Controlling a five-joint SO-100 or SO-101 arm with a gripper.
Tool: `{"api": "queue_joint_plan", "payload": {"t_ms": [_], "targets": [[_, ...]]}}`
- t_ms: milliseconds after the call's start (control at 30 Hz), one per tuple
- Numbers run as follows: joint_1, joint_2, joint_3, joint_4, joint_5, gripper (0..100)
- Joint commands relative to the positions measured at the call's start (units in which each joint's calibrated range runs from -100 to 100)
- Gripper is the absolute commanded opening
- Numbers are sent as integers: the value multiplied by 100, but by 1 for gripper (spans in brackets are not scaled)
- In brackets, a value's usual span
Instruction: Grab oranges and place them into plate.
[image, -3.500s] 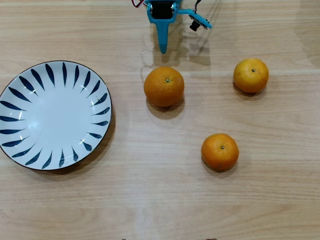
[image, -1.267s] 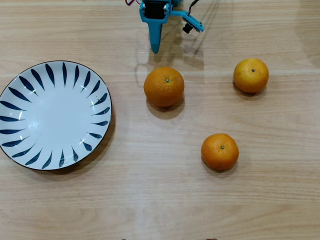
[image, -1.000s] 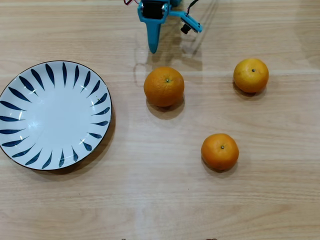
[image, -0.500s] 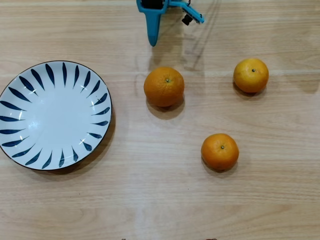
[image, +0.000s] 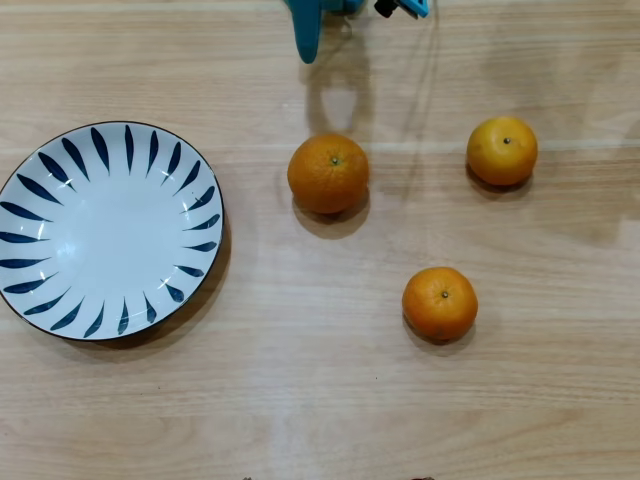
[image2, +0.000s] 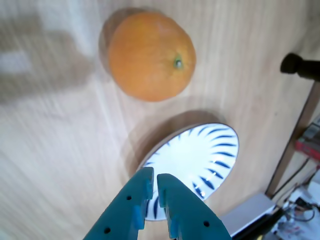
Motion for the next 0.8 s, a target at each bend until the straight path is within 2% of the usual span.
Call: {"api": "queue_joint_plan", "payload": {"t_ms": [0, 67, 233, 367, 600, 767], "targets": [[4, 1107, -1747, 580, -32, 2], [4, 1555, -2380, 804, -225, 2], [4, 2215, -3268, 1019, -1313, 2], [-4, 2477, -3467, 967, -2452, 2], [-237, 2908, -3503, 1062, -4966, 2], [-415, 3094, -3503, 1242, -5845, 2]]}}
